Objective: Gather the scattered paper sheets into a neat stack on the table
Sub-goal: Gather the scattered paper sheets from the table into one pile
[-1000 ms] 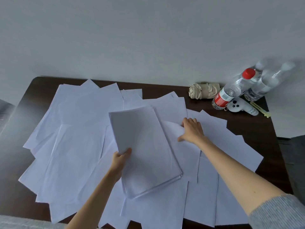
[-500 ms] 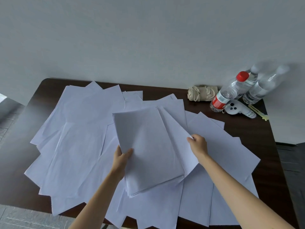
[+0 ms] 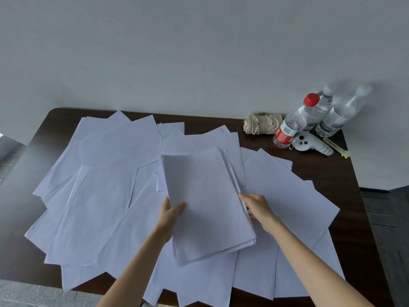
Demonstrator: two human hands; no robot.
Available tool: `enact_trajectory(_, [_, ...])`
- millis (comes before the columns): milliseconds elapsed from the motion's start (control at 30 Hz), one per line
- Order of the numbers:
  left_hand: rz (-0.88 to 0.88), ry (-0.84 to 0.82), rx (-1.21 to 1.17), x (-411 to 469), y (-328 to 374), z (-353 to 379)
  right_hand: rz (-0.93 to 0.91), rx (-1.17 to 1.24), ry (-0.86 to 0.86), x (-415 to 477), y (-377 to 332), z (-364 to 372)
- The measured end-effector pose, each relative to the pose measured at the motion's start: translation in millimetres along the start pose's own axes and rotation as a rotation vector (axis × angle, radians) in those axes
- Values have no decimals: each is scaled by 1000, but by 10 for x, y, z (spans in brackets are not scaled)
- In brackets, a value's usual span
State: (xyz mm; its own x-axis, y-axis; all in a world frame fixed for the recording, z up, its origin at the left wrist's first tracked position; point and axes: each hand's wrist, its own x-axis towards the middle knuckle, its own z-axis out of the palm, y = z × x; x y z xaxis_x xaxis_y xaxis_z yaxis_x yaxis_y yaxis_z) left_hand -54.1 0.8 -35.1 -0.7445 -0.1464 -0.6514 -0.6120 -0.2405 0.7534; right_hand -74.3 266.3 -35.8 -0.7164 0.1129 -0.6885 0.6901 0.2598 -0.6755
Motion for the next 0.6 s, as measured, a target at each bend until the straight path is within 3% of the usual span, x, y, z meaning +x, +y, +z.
enact_trajectory(200, [69, 36, 201, 26, 1, -8, -134, -24, -157, -54, 28, 56])
enact_trajectory(467, [255, 520, 671, -22, 152, -448, -88, 237, -57, -199, 137, 81])
enact_trajectory(600, [178, 561, 979, -10, 244, -864, -94, 265, -74, -271, 157, 176])
